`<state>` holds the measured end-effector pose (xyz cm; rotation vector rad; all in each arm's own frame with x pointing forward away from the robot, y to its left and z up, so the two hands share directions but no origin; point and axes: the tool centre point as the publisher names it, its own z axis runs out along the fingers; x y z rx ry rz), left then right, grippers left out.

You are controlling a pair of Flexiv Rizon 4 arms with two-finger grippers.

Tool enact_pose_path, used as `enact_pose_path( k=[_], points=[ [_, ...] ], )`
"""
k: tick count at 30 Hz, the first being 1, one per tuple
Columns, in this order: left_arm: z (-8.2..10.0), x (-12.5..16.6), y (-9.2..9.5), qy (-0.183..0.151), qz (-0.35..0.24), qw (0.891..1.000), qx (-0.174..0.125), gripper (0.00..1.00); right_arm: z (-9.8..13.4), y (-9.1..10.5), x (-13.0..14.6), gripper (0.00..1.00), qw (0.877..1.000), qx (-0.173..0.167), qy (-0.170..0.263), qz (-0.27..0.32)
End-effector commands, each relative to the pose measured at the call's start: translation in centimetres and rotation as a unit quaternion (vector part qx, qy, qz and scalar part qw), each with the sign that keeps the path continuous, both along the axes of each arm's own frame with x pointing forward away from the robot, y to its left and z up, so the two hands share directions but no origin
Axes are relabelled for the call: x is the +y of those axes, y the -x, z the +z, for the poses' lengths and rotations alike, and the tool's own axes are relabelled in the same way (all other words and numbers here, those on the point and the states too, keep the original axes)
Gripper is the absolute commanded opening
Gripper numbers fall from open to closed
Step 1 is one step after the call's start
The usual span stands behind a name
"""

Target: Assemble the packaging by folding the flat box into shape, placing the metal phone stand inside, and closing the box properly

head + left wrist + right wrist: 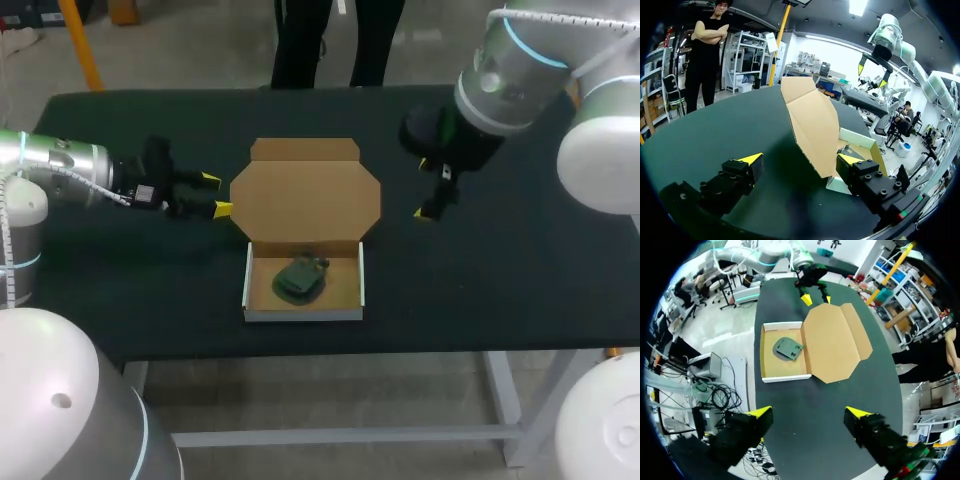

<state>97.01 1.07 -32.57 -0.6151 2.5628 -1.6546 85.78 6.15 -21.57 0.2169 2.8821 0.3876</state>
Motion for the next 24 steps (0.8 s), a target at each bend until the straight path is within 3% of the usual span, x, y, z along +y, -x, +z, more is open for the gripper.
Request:
enact_pose_path(
  k=[1, 6, 17, 21, 24],
  points=[
    [-0.7, -0.4, -1.3, 0.044, -0.105, 0.993, 0.043, 1.0, 0.3, -0.8, 0.6, 1.0, 0.998, 0.055, 0.003, 0.016],
    [-0.5, -1.6, -1.0, 0.046, -0.117, 0.991, 0.042, 1.0, 0.1, -1.7, 0.7, 1.0, 0.998, 0.049, 0.029, -0.003],
    [-0.5, -4.3, -0.7, 0.074, -0.154, 0.983, 0.065, 1.0, -0.1, -3.2, 1.2, 1.0, 0.998, 0.056, 0.027, -0.002],
    [-0.7, -5.2, -0.6, 0.083, -0.169, 0.98, 0.069, 0.86, -0.1, -3.6, 1.4, 1.0, 0.998, 0.057, 0.031, -0.001],
    [-0.8, -5.7, -0.5, 0.085, -0.179, 0.978, 0.068, 0.83, -0.1, -3.7, 1.4, 1.0, 0.998, 0.057, 0.033, 0.0]
  ],
)
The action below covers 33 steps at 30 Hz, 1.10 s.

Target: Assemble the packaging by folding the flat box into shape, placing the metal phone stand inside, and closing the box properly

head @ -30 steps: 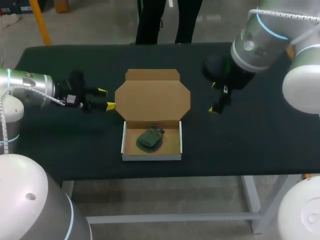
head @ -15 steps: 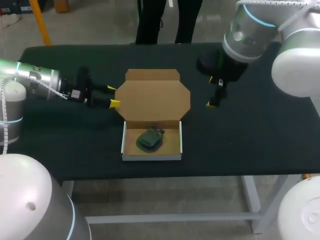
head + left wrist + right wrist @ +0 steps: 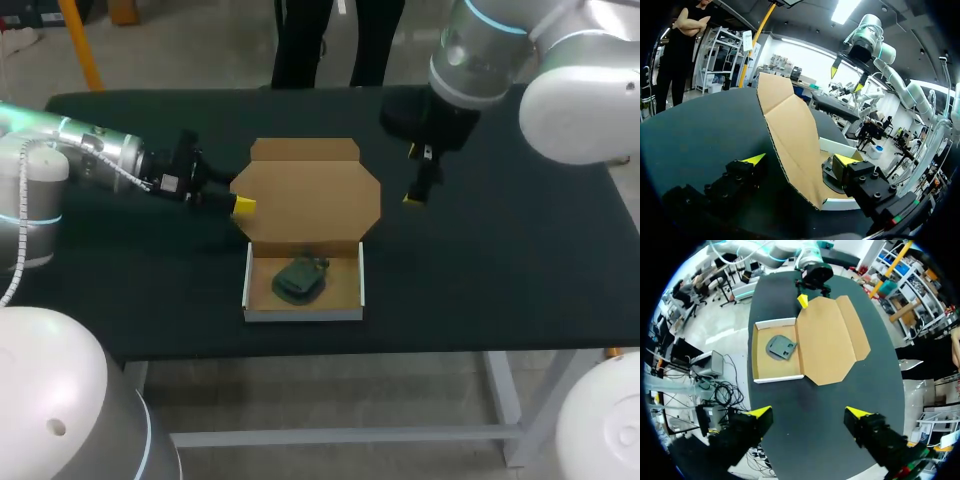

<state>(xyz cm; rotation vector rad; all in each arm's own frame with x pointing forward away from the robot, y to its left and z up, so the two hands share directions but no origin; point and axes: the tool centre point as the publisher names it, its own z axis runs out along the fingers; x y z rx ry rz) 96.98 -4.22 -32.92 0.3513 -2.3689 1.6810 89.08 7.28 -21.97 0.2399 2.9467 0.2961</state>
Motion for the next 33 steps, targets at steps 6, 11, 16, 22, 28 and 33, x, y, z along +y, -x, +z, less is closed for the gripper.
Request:
enact_pose_path(
  k=[6, 11, 16, 22, 28, 33],
  points=[
    [-0.4, -1.2, -0.4, 0.025, -0.071, 0.997, 0.01, 0.57, 0.3, -0.6, 0.4, 1.0, 1.0, 0.026, 0.002, 0.006],
    [-0.3, -1.5, -0.2, 0.031, -0.084, 0.996, 0.001, 0.46, 0.3, -0.6, 0.4, 1.0, 1.0, 0.026, 0.003, 0.007],
    [-0.4, -1.6, 0.2, 0.038, -0.093, 0.995, -0.003, 0.4, 0.3, -0.7, 0.5, 1.0, 1.0, 0.027, 0.005, 0.007],
    [-0.3, -1.9, 0.5, 0.043, -0.096, 0.994, -0.006, 0.36, 0.3, -0.7, 0.6, 1.0, 1.0, 0.027, 0.007, 0.007],
    [0.2, -1.9, 0.9, 0.047, -0.1, 0.994, -0.019, 0.25, 0.4, -0.6, 0.7, 1.0, 1.0, 0.026, 0.008, 0.007],
    [0.4, -2.0, 1.2, 0.049, -0.104, 0.993, -0.027, 0.22, 0.5, -0.5, 0.8, 1.0, 1.0, 0.025, 0.009, 0.008]
  ],
)
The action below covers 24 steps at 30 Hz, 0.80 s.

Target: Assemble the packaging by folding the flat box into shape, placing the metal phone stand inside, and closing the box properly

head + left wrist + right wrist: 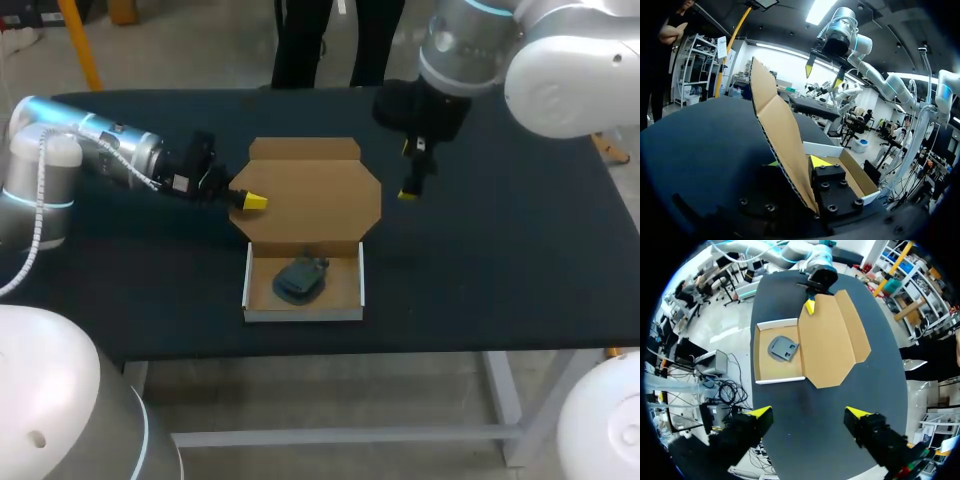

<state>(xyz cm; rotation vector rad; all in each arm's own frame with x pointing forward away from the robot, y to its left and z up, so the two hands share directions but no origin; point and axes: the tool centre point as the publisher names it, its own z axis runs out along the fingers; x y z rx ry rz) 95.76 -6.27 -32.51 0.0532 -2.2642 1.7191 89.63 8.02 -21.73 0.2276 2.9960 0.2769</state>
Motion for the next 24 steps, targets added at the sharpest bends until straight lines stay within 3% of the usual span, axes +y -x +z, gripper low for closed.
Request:
enact_pose_path(
  k=[1, 9, 15, 19, 24],
  points=[
    [0.0, 0.0, 0.0, 0.003, -0.005, 1.0, -0.003, 0.2, 0.3, 0.1, 0.1, 1.0, 1.0, 0.002, 0.003, 0.001],
    [0.2, -0.1, 0.4, 0.008, -0.01, 1.0, -0.008, 0.11, 0.5, 0.3, 0.2, 1.0, 1.0, 0.0, 0.006, 0.001],
    [0.3, -0.2, 0.6, 0.009, -0.011, 1.0, -0.013, 0.1, 0.4, 0.5, 0.2, 1.0, 1.0, 0.001, 0.007, 0.001],
    [0.4, -0.1, 0.9, 0.012, -0.007, 1.0, -0.021, 0.0, 0.5, 0.6, 0.3, 1.0, 1.0, 0.0, 0.007, 0.001],
    [0.6, 0.1, 1.3, 0.015, 0.002, 0.999, -0.037, 0.0, 0.6, 0.7, 0.4, 1.0, 1.0, -0.002, 0.007, 0.004]
  ],
)
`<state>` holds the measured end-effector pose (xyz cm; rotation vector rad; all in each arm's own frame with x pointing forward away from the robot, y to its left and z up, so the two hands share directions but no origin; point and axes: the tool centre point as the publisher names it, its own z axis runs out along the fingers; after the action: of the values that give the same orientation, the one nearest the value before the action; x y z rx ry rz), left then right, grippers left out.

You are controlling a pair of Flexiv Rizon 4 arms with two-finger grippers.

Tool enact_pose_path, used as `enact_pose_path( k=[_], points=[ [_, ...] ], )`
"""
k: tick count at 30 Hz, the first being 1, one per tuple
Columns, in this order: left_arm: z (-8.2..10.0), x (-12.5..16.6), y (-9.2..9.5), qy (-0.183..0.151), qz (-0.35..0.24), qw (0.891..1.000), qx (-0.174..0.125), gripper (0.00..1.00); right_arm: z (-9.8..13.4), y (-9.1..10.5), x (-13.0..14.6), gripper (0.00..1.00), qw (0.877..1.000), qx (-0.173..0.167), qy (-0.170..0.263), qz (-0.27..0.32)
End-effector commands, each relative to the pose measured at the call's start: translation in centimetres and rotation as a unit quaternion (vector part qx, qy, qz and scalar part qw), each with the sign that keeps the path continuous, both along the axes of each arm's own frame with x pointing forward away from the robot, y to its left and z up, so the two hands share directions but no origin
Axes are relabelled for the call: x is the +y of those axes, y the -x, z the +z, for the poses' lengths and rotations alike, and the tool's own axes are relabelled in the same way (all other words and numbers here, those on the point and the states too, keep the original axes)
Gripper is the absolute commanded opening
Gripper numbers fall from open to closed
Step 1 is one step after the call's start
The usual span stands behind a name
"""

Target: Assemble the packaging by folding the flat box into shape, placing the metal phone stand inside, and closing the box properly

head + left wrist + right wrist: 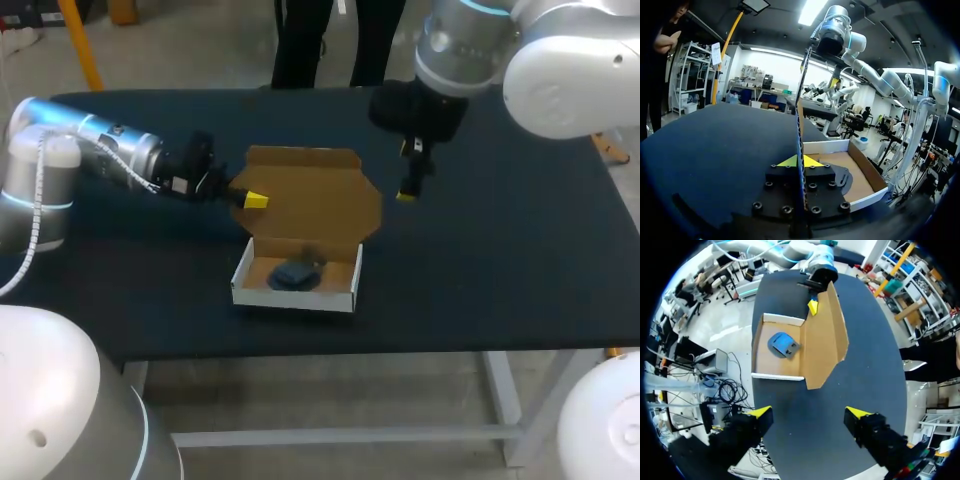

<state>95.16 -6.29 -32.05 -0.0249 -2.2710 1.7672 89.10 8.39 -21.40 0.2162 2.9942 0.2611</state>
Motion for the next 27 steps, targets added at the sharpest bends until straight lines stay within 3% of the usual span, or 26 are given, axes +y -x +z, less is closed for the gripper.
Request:
enact_pose_path(
  k=[1, 19, 27],
  points=[
    [0.2, 0.2, 0.9, 0.0, 0.014, 1.0, -0.013, 0.0, 0.2, 0.2, 0.1, 1.0, 1.0, 0.0, 0.002, 0.002],
    [1.7, -0.3, 1.3, -0.02, 0.043, 0.997, -0.064, 0.0, 0.0, 0.3, -0.1, 1.0, 1.0, 0.001, 0.0, 0.002],
    [1.7, -0.1, 1.2, -0.005, 0.058, 0.995, -0.078, 0.0, 0.0, 0.2, -0.3, 1.0, 1.0, 0.001, -0.001, 0.003]
  ],
)
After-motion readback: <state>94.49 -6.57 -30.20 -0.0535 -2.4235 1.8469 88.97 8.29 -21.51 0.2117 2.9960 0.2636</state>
